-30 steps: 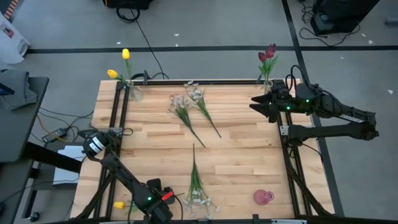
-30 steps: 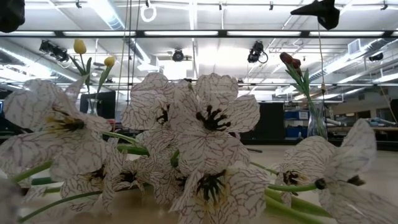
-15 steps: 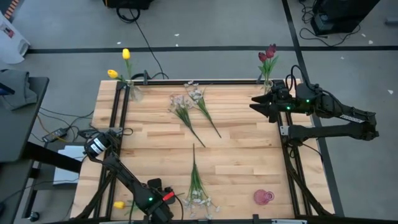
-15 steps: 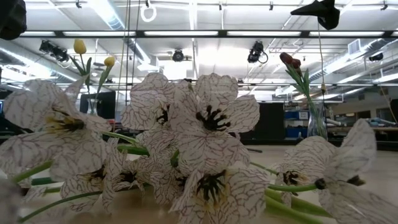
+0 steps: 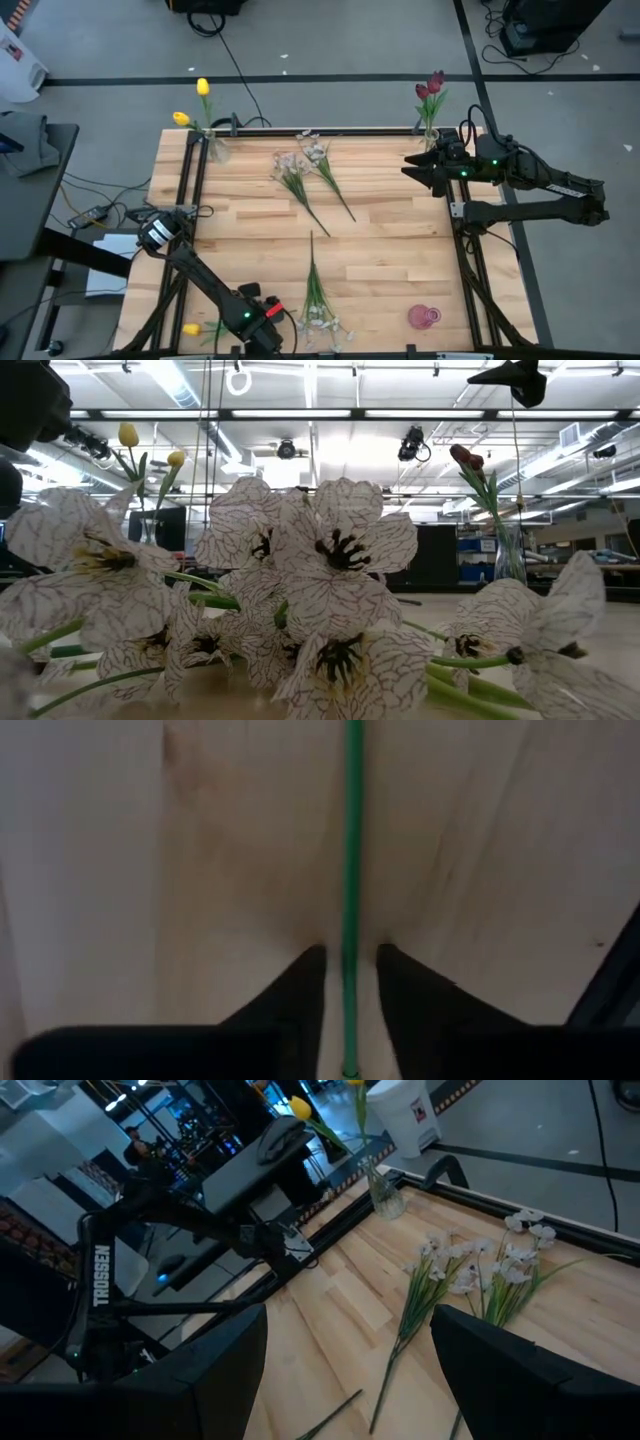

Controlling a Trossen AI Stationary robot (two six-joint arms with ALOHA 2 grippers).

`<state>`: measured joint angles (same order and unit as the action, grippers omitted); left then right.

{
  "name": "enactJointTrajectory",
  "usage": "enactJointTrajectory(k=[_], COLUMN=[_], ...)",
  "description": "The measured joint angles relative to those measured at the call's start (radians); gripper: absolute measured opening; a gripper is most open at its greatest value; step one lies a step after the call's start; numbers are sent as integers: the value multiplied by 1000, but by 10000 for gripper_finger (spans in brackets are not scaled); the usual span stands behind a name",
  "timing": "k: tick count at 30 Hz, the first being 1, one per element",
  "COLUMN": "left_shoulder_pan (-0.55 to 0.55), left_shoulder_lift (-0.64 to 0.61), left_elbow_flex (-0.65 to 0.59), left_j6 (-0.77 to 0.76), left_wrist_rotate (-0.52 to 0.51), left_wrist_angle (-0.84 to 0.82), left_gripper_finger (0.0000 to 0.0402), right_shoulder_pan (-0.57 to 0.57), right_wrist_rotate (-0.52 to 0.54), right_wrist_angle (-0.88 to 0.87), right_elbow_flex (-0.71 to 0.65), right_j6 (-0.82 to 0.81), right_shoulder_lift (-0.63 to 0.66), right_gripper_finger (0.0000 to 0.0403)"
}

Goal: Sort flowers into vase by color
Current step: Put the yellow flower into the left transparent vase

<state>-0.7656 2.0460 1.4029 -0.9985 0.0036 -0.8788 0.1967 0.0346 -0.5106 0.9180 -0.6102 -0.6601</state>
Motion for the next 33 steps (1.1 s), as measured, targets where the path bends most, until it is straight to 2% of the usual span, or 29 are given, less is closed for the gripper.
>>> enactJointTrajectory(k=[5, 7, 13, 20, 24, 28, 33], left_shoulder_pan=[1, 1, 20, 106, 171, 237, 309], left_shoulder_lift=[1, 1, 2, 3, 5, 10, 9], left_elbow_flex=[-1, 0, 1, 15, 30, 53, 111], left_j6=[0, 0, 8, 109, 162, 195, 210], left_wrist_rotate=[-18, -20, -20, -3, -47, -133, -141], left_wrist_angle=[-16, -21, -45, -82, -137, -227, -309], left_gripper_finger=[22, 8, 7, 2, 1, 1, 1], right_shoulder_pan=[0, 0, 1, 3, 3, 3, 3], right_wrist_rotate=[1, 8, 37, 43, 43, 32, 18], right_wrist_angle=[0, 0, 0, -1, -1, -1, -4], right_elbow_flex=[0, 0, 0, 0, 0, 0, 0], right_j6=[0, 1, 9, 11, 11, 10, 10], right_shoulder_lift=[8, 11, 29, 37, 37, 37, 37], right_gripper_finger=[293, 293, 293, 293, 293, 293, 293])
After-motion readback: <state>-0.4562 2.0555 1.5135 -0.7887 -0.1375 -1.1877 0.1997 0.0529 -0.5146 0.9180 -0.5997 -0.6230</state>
